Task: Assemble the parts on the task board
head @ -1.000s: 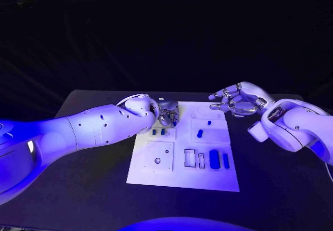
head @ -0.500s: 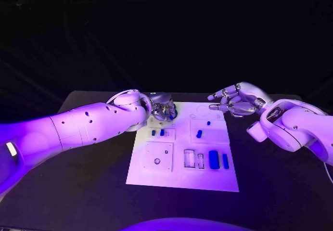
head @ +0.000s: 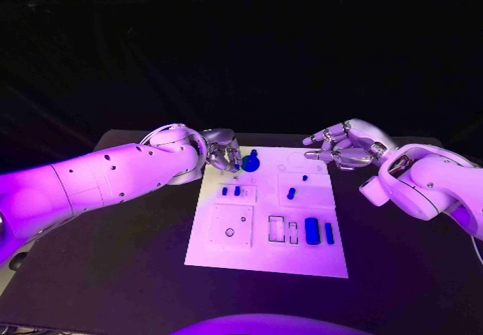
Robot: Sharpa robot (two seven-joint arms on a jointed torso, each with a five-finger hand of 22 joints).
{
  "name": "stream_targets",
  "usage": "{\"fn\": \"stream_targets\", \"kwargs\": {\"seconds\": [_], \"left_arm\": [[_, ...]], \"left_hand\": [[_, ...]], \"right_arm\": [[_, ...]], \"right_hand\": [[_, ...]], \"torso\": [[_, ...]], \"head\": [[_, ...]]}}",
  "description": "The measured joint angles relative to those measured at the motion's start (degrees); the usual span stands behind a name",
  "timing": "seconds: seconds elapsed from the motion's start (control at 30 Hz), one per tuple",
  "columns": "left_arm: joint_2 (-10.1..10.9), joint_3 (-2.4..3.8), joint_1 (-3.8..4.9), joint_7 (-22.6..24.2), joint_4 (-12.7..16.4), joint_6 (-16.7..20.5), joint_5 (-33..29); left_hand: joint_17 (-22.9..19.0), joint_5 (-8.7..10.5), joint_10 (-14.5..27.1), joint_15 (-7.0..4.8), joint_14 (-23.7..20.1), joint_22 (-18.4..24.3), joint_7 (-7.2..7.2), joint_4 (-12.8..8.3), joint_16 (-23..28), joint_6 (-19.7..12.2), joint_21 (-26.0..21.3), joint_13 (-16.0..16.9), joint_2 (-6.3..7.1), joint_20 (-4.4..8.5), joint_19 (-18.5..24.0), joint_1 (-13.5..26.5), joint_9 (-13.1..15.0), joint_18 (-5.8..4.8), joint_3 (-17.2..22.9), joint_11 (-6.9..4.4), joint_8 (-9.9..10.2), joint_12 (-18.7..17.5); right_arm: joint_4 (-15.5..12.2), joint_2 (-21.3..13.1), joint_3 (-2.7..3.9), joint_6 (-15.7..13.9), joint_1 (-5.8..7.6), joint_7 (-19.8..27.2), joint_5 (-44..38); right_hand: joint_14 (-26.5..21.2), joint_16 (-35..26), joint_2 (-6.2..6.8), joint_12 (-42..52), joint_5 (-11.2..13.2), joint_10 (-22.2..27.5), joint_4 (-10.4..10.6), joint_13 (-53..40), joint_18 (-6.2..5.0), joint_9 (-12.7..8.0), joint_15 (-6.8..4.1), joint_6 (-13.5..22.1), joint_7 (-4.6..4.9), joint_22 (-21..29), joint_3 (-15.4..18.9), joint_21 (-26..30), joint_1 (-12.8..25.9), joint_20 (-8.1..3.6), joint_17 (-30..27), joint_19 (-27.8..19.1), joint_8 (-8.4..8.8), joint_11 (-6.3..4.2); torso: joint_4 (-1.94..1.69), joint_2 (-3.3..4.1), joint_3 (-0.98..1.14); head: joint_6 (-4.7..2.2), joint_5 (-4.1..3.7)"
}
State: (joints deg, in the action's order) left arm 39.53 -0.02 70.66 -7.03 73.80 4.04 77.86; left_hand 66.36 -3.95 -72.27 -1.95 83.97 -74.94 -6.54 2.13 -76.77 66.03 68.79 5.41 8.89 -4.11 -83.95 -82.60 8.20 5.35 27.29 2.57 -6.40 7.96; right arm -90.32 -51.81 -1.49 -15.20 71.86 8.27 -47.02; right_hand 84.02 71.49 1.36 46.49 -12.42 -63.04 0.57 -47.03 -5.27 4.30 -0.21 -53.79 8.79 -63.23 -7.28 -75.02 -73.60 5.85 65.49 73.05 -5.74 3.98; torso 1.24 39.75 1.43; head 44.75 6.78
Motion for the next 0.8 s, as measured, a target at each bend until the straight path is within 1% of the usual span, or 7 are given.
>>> {"fn": "stream_targets", "kwargs": {"seconds": [0.1,0.27,0.47,0.67,0.8], "left_arm": [[0.1,-0.15,-0.06,-0.2,-0.3,-0.5,-0.4],[-0.1,-0.40,-0.39,-0.2,-1.0,-1.0,-0.8],[-0.4,-0.60,-0.96,-0.2,-1.6,-1.4,-1.0],[-0.5,-0.65,-1.09,-0.2,-1.8,-1.7,-1.0],[-0.6,-0.66,-1.13,-0.2,-1.9,-1.9,-1.0]], "left_hand": [[0.0,0.00,0.0,0.00,0.0,0.0,0.00,0.0,0.0,0.0,0.0,0.0,0.00,0.00,0.0,0.0,0.0,0.00,0.0,0.00,0.0,0.0],[-0.2,0.00,-0.2,0.00,0.0,0.0,0.00,-0.2,0.0,0.0,0.0,0.0,0.68,0.00,0.0,0.7,0.0,0.00,0.2,0.14,0.3,-0.3],[-0.2,0.00,-0.2,0.00,0.0,0.0,0.00,-0.2,0.0,0.0,0.0,0.0,0.68,0.00,0.0,0.7,0.0,0.00,0.2,0.20,0.3,-0.3],[-0.2,0.00,-0.2,0.00,0.0,0.0,0.00,-0.2,0.0,0.0,0.0,0.0,0.68,0.00,0.0,0.7,0.0,0.00,0.2,0.20,0.3,-0.3],[-0.2,0.00,-0.2,0.00,0.0,0.0,0.00,-0.2,0.0,0.0,0.0,0.0,0.44,0.00,0.0,0.9,0.0,0.00,0.2,0.20,0.3,-0.3]], "right_arm": [[0.0,0.0,0.00,0.0,-0.01,0.0,0.0],[0.0,0.0,0.00,0.0,-0.04,0.0,0.0],[0.0,0.0,0.00,0.0,-0.04,0.0,0.0],[0.0,0.0,0.00,0.0,-0.06,0.0,0.0],[0.0,0.0,0.00,0.1,-0.07,0.0,0.0]], "right_hand": [[0.0,0.0,0.00,0.0,0.0,0.0,0.0,0.0,0.00,0.0,0.00,0.0,0.00,0.0,0.0,0.0,0.0,0.00,0.0,0.0,0.00,0.00],[0.0,0.0,0.00,0.0,0.0,0.0,0.0,0.0,0.00,0.0,0.00,0.0,0.00,0.0,0.0,0.0,0.0,0.00,0.0,0.0,0.00,0.00],[0.0,0.0,0.00,0.0,0.0,0.0,0.0,0.0,0.00,0.0,0.00,0.0,0.00,0.0,0.0,0.0,0.0,0.00,0.0,0.0,0.00,0.00],[0.0,0.0,0.00,0.0,0.0,0.0,0.0,0.0,0.00,0.0,0.00,0.0,0.00,0.0,0.0,0.0,0.0,0.00,0.0,0.0,0.00,0.00],[0.0,0.0,0.00,0.0,0.0,0.0,0.0,0.0,0.00,0.0,0.00,0.0,0.00,0.0,0.0,0.0,0.0,0.00,0.0,0.0,0.00,0.00]], "torso": [[0.07,0.01,-0.01],[0.09,0.05,-0.03],[0.08,0.07,-0.04],[0.08,0.07,-0.02],[0.08,0.04,-0.01]], "head": [[0.02,0.10],[0.08,0.10],[0.27,0.10],[0.37,0.18],[0.37,0.19]]}}
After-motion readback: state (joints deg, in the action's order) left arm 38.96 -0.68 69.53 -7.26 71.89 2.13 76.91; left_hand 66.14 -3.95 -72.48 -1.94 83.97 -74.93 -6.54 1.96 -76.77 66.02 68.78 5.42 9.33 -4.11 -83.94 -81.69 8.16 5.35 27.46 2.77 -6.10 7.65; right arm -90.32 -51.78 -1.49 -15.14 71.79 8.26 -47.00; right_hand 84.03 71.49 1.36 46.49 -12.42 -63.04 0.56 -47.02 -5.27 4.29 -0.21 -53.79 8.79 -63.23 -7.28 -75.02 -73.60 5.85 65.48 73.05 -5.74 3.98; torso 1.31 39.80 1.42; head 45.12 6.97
